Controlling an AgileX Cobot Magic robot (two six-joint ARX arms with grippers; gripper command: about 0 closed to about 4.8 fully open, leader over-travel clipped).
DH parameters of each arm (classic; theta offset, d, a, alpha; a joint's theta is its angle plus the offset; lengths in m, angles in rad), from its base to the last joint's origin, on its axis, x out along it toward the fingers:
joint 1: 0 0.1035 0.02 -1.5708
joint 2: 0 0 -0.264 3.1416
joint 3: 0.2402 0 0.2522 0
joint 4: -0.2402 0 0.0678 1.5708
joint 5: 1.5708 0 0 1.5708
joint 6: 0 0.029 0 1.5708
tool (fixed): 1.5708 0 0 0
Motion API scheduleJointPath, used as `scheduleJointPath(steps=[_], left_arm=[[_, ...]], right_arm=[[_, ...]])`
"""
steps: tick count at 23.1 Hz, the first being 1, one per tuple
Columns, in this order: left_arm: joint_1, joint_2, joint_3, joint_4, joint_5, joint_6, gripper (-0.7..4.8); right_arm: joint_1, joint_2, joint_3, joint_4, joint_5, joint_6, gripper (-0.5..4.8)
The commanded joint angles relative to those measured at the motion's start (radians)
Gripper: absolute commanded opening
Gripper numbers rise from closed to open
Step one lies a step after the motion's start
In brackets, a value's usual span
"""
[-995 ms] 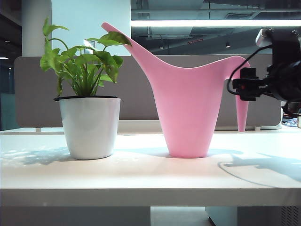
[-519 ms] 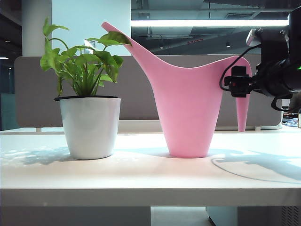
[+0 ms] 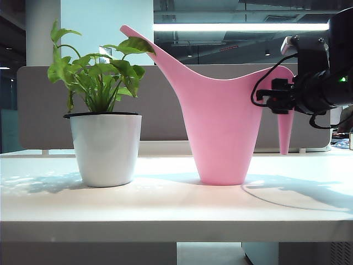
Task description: Pick up the watering can from the table, water the potted plant, and put the can back.
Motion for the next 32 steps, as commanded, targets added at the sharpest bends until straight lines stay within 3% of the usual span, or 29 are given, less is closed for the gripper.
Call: scheduleJointPath(steps=[1, 10, 13, 16, 18, 22, 32], left_arm=[[0.001, -0.002, 0.004, 0.016, 0.003, 0.001, 0.03], [0.001, -0.002, 0.004, 0.016, 0.003, 0.001, 0.03], [0.001, -0.002, 0.004, 0.016, 0.003, 0.001, 0.03], [0.001, -0.002, 0.004, 0.016, 0.003, 0.001, 0.03], [0.001, -0.002, 0.004, 0.016, 0.003, 0.001, 0.03], [0.001, -0.002, 0.004, 0.016, 0.003, 0.001, 0.03], [0.001, -0.002, 0.004, 0.016, 0.003, 0.001, 0.03]], right_arm=[[0.001, -0.003, 0.006, 0.019, 0.000, 0.006, 0.69], [0.001, -0.014, 0.006, 0.034, 0.001, 0.005, -0.04], [0.001, -0.051, 0.006, 0.021, 0.006, -0.010, -0.04], [0.001, -0.173, 0.007, -0.015, 0.008, -0.101, -0.04], [-0.003, -0.270, 0.041, -0.140, 0.015, -0.139, -0.04], [-0.003, -0.397, 0.155, -0.418, 0.051, -0.372, -0.04], [0.001, -0.466, 0.398, -0.684, 0.121, -0.660, -0.04]])
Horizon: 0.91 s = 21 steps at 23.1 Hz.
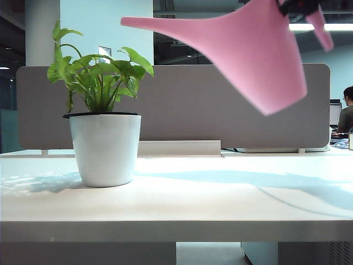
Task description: Pick up the watering can from the table, water the potted plant, and put the can back.
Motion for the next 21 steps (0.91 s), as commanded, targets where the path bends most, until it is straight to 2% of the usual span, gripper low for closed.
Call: scheduleJointPath(steps=[1, 7, 9, 14, 17, 21], left_arm=[[0.001, -0.002, 0.004, 0.016, 0.003, 0.001, 0.03], [0.001, -0.002, 0.004, 0.016, 0.003, 0.001, 0.03], [0.001, -0.002, 0.004, 0.016, 0.003, 0.001, 0.03], [0.001, -0.002, 0.004, 0.016, 0.003, 0.001, 0.03], [0.001, -0.002, 0.004, 0.016, 0.003, 0.001, 0.03], [0.001, -0.002, 0.004, 0.016, 0.003, 0.001, 0.03]], right_arm=[[0.003, -0.015, 0.099, -0.037, 0.017, -0.084, -0.04], [0.008, -0.015, 0.184, -0.089, 0.018, -0.236, -0.04], [0.047, -0.015, 0.203, -0.093, 0.023, -0.362, -0.04], [0.117, -0.007, 0.207, -0.085, 0.027, -0.491, -0.04], [0.131, 0.001, 0.207, -0.084, 0.044, -0.548, -0.04], [0.150, 0.002, 0.207, -0.081, 0.044, -0.550, -0.04]])
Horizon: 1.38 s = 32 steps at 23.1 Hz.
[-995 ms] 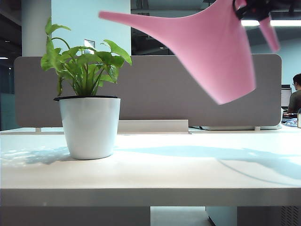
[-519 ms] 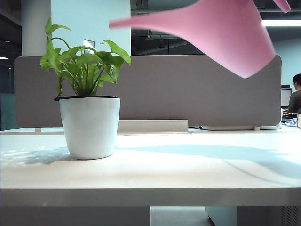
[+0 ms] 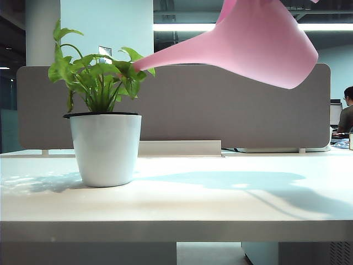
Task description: Pick up the watering can from the table, water the potted plant, and put the can back.
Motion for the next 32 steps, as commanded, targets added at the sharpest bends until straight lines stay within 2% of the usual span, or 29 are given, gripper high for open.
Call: scheduleJointPath(steps=[1, 13, 15, 16, 18, 21, 26, 27, 30, 32], left_arm=[[0.001, -0.002, 0.004, 0.015, 0.003, 0.001, 0.03], [0.001, -0.002, 0.004, 0.016, 0.003, 0.001, 0.03], [0.001, -0.002, 0.004, 0.016, 0.003, 0.001, 0.03], [0.001, -0.002, 0.004, 0.016, 0.003, 0.001, 0.03], [0.001, -0.002, 0.004, 0.015, 0.003, 0.001, 0.03], [0.001, -0.002, 0.004, 0.016, 0.003, 0.001, 0.03], [0.001, -0.002, 0.004, 0.015, 0.003, 0.001, 0.03], [0.001, -0.002, 0.004, 0.016, 0.003, 0.001, 0.03], [0.001, -0.003, 0.004, 0.016, 0.003, 0.001, 0.03], [0.001, -0.003, 0.004, 0.015, 0.003, 0.001, 0.03]], right_arm=[[0.007, -0.011, 0.017, 0.071, 0.007, -0.008, -0.04], [0.012, -0.010, 0.017, 0.073, 0.026, -0.046, -0.04], [0.012, -0.008, 0.017, 0.068, 0.034, 0.045, -0.04], [0.011, -0.006, 0.015, 0.056, 0.069, 0.148, -0.04], [0.010, 0.002, 0.001, 0.052, 0.098, 0.277, -0.04], [0.008, 0.019, -0.022, 0.059, 0.114, 0.383, -0.04], [0.008, 0.045, -0.105, 0.118, 0.111, 0.643, -0.04], [0.008, 0.053, -0.137, 0.166, 0.111, 0.702, -0.04], [0.007, 0.120, -0.293, 0.481, 0.113, 0.870, -0.04], [0.007, 0.190, -0.368, 0.636, 0.112, 0.966, -0.04]])
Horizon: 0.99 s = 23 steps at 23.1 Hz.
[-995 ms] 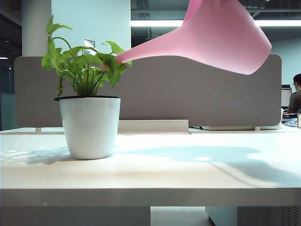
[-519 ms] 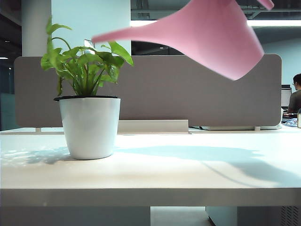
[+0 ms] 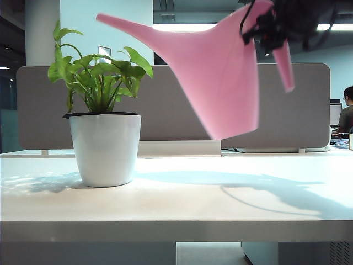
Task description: Pick up the watering can from the table, water the potted plant, and put the can back.
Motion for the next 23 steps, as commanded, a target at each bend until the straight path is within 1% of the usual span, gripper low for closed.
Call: scheduleJointPath(steps=[1, 5, 7, 13, 14, 15, 17, 18, 19, 21, 23], left_arm=[[0.001, -0.003, 0.004, 0.016, 0.003, 0.001, 0.03], [0.001, -0.003, 0.004, 0.016, 0.003, 0.001, 0.03], [0.001, -0.003, 0.004, 0.016, 0.003, 0.001, 0.03], [0.001, 0.000, 0.003, 0.014, 0.003, 0.001, 0.03], [0.001, 0.000, 0.003, 0.016, 0.003, 0.001, 0.03], [0.001, 0.000, 0.003, 0.016, 0.003, 0.001, 0.03], [0.001, 0.000, 0.003, 0.016, 0.003, 0.001, 0.03], [0.001, 0.000, 0.003, 0.016, 0.003, 0.001, 0.03], [0.001, 0.000, 0.003, 0.016, 0.003, 0.001, 0.03], [0.001, 0.000, 0.003, 0.016, 0.003, 0.001, 0.03], [0.001, 0.000, 0.003, 0.016, 0.003, 0.001, 0.03]], right_arm=[[0.000, 0.103, -0.082, 0.301, 0.003, 0.195, -0.04], [0.001, 0.248, -0.112, 0.431, 0.001, 0.243, -0.04], [0.001, 0.338, -0.112, 0.514, 0.002, 0.295, -0.04], [0.002, 0.370, -0.122, 0.520, 0.002, 0.296, 0.00], [0.002, 0.370, -0.122, 0.520, 0.001, 0.295, 0.13], [0.002, 0.370, -0.122, 0.521, 0.000, 0.295, 0.47], [0.002, 0.370, -0.123, 0.520, -0.004, 0.295, 1.59], [0.003, 0.370, -0.123, 0.520, -0.006, 0.295, 2.06], [0.003, 0.369, -0.124, 0.520, -0.006, 0.295, 2.41], [0.003, 0.367, -0.125, 0.520, -0.006, 0.295, 2.70], [0.005, 0.358, -0.127, 0.518, -0.007, 0.295, 2.86]])
